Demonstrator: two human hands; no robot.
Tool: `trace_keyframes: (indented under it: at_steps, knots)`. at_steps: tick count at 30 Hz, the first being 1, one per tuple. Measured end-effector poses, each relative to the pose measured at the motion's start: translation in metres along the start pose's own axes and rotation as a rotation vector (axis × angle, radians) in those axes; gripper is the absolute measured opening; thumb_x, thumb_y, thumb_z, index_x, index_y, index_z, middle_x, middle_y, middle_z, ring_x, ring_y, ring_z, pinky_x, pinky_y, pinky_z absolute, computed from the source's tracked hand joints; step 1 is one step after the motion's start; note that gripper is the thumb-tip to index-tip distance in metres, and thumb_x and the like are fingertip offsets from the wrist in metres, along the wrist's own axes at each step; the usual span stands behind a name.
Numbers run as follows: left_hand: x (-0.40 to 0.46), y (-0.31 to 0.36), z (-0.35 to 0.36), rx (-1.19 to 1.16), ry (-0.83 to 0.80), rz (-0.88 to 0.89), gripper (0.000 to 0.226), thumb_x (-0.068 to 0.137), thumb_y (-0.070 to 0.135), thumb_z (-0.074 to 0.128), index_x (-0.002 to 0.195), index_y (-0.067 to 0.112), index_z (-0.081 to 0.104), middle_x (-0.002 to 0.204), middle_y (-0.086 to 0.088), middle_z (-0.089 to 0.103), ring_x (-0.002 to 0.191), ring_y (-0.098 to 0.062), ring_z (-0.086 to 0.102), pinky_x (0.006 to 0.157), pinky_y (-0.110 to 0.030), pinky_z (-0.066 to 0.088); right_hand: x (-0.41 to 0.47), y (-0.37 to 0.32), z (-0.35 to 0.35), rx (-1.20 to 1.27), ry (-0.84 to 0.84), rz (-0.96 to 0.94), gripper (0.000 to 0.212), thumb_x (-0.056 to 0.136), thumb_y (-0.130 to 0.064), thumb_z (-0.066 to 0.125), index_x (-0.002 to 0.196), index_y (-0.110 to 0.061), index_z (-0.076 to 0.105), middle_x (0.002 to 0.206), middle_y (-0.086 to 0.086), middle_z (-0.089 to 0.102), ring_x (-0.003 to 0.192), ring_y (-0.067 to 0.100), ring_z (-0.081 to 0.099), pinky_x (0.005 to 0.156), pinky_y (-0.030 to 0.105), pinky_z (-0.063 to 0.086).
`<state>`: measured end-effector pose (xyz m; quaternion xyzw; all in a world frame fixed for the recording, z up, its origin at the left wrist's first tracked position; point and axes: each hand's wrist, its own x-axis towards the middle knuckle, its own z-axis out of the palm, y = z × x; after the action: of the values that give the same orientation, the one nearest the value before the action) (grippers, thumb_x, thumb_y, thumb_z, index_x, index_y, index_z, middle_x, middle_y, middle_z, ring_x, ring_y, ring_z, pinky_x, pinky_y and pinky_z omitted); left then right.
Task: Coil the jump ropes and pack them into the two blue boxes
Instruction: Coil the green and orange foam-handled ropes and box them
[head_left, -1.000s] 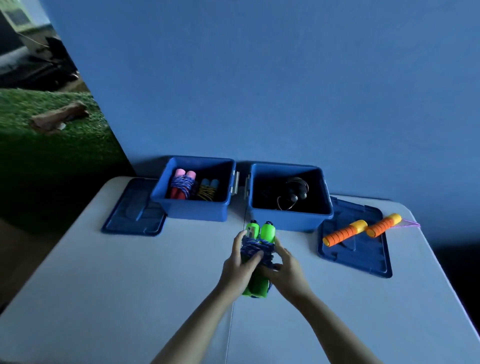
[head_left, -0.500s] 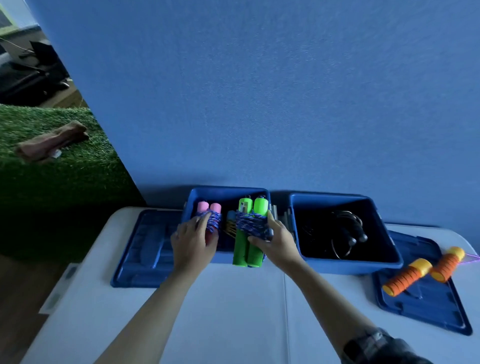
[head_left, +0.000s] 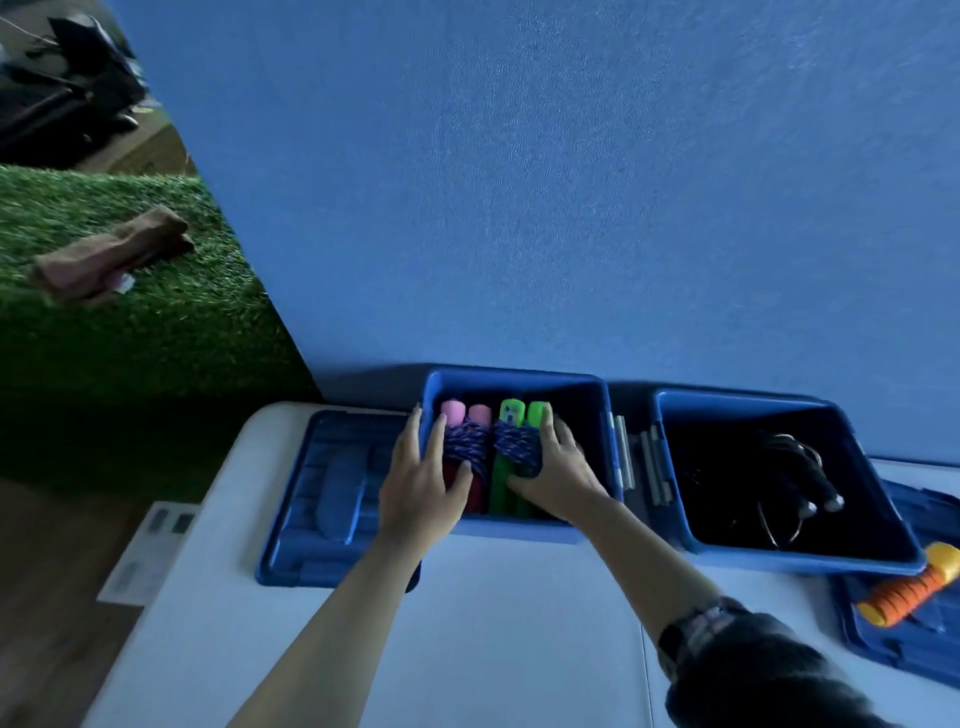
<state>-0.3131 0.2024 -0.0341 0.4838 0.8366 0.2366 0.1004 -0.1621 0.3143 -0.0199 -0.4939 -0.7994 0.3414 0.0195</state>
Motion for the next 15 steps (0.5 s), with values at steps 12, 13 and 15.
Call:
trace_keyframes:
  at_steps: [12, 13, 15]
  knots:
    - [0.0, 0.007, -0.007, 0.211, -0.089, -0.056, 0.072, 0.093, 0.054, 0.038, 0.153, 0.029, 0.008, 0.161, 0.001, -0.001, 0.145, -0.023, 0.01, 0.112, -0.06, 0.017, -0.001, -0.004, -0.009, -0.088, -0.079, 0.038, 0.094, 0.076, -0.052, 0.069, 0.15, -0.032, 0.014, 0.159, 0.007, -0.001, 0.141, 0.029, 0.026, 0.112, 0.035, 0.031]
    - [0.0, 0.008, -0.009, 0.247, -0.098, -0.055, 0.07, 0.094, 0.055, 0.036, 0.153, 0.029, 0.007, 0.161, 0.001, -0.002, 0.146, -0.023, 0.009, 0.112, -0.062, 0.016, -0.005, -0.002, -0.012, -0.082, -0.08, 0.041, 0.092, 0.079, -0.05, 0.068, 0.15, -0.029, 0.014, 0.159, 0.008, 0.002, 0.142, 0.029, 0.025, 0.113, 0.034, 0.029]
    - [-0.001, 0.013, -0.011, 0.323, -0.113, -0.046, 0.067, 0.095, 0.053, 0.034, 0.152, 0.026, 0.013, 0.161, -0.003, -0.002, 0.146, -0.023, 0.009, 0.11, -0.065, 0.015, -0.017, 0.002, -0.018, -0.051, -0.038, 0.036, 0.081, 0.085, -0.04, 0.065, 0.149, -0.019, 0.021, 0.158, 0.01, 0.013, 0.142, 0.027, 0.025, 0.112, 0.03, 0.025]
